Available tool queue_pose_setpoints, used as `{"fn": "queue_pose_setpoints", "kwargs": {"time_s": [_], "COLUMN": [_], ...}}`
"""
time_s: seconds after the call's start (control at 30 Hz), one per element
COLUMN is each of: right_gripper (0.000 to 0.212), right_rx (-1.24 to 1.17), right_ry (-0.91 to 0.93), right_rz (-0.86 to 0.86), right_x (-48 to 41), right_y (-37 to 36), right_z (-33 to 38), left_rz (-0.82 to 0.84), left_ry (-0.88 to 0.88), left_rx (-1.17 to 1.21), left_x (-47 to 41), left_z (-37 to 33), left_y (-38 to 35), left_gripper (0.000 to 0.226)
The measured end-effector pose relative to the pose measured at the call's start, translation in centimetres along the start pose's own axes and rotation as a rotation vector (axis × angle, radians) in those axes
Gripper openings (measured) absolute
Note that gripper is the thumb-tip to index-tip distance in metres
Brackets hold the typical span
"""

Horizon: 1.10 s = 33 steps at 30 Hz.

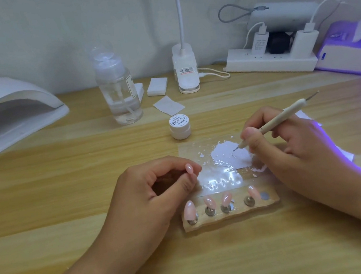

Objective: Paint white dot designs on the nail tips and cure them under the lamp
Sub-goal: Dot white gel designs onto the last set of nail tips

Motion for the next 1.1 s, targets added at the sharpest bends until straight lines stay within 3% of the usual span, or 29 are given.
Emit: {"fn": "queue_pose_setpoints", "kwargs": {"time_s": [0.27,0.53,1.1], "right_gripper": [0.018,0.005,0.008], "right_rx": [-0.006,-0.048,-0.007], "right_ry": [-0.006,-0.042,-0.045], "right_rz": [0.025,0.062,0.027], "right_x": [-0.1,-0.11,-0.11], "right_y": [-0.27,-0.58,-0.27], "right_z": [0.31,-0.05,-0.01], "left_rz": [0.002,0.007,0.0], "left_ry": [0.003,0.017,0.013], "left_rx": [0.004,0.024,0.015], "left_x": [0.01,0.02,0.03], "left_z": [0.07,0.21,0.08], "left_y": [0.02,-0.03,0.0], "left_gripper": [0.01,0.01,0.01]}}
Point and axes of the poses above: each hand's wrist, its own x-axis away from the middle knuckle, its own y-axis out of the back of the hand, z = x × y, the point moved 9 cm from there along -x, towards the middle knuckle, and after that the axes turned 3 degrees about y, right-handed, at the moved point
